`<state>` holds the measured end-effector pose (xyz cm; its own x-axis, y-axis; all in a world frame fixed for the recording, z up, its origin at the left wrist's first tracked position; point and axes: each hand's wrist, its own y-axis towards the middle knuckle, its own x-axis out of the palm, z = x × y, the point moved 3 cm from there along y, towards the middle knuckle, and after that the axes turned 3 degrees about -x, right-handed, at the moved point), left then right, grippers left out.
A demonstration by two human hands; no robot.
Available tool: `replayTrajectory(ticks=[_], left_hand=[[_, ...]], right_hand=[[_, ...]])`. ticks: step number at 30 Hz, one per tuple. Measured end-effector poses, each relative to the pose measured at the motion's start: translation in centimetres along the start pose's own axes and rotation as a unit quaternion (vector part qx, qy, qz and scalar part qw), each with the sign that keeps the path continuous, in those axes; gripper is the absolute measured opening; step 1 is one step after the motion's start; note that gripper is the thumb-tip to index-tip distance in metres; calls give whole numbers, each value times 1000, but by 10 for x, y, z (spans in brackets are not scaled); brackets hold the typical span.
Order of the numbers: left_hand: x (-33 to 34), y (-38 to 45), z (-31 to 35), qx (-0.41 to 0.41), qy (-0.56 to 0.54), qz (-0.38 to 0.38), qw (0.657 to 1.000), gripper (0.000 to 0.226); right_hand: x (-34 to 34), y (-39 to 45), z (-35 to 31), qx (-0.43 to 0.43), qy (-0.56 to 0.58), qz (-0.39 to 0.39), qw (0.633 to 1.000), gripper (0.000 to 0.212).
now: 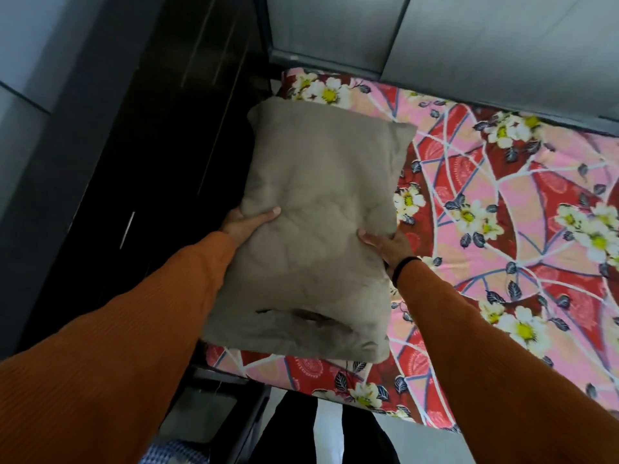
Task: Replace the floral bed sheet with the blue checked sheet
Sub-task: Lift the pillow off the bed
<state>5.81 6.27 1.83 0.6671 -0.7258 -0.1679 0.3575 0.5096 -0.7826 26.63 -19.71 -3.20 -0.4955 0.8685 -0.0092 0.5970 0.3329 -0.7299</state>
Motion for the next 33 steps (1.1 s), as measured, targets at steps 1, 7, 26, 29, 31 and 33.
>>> replayTrajectory(ticks=[1,7,26,29,31,33], left_hand=[[6,-5,10,24,-5,6,1000,85],[55,-55,53,115,-4,-3,993,76],[553,-245,63,253,7,-91,963,44],[613,-264,58,256,17,-99,962,58],[647,-268,56,260,25,-116,958,59],[677,-270,53,266,35,-123,955,63]], right_hand=[[-5,-3,-8,-17,7,4,1000,90],[-58,-34,-61,-113,50,12,992,65],[-584,-133,-103,-245,22,165,955,69],[-651,-141,-103,-244,-1,184,952,66],[-689,-142,-98,-250,-8,197,948,64],[-721,-138,-91,-242,-6,202,949,73]])
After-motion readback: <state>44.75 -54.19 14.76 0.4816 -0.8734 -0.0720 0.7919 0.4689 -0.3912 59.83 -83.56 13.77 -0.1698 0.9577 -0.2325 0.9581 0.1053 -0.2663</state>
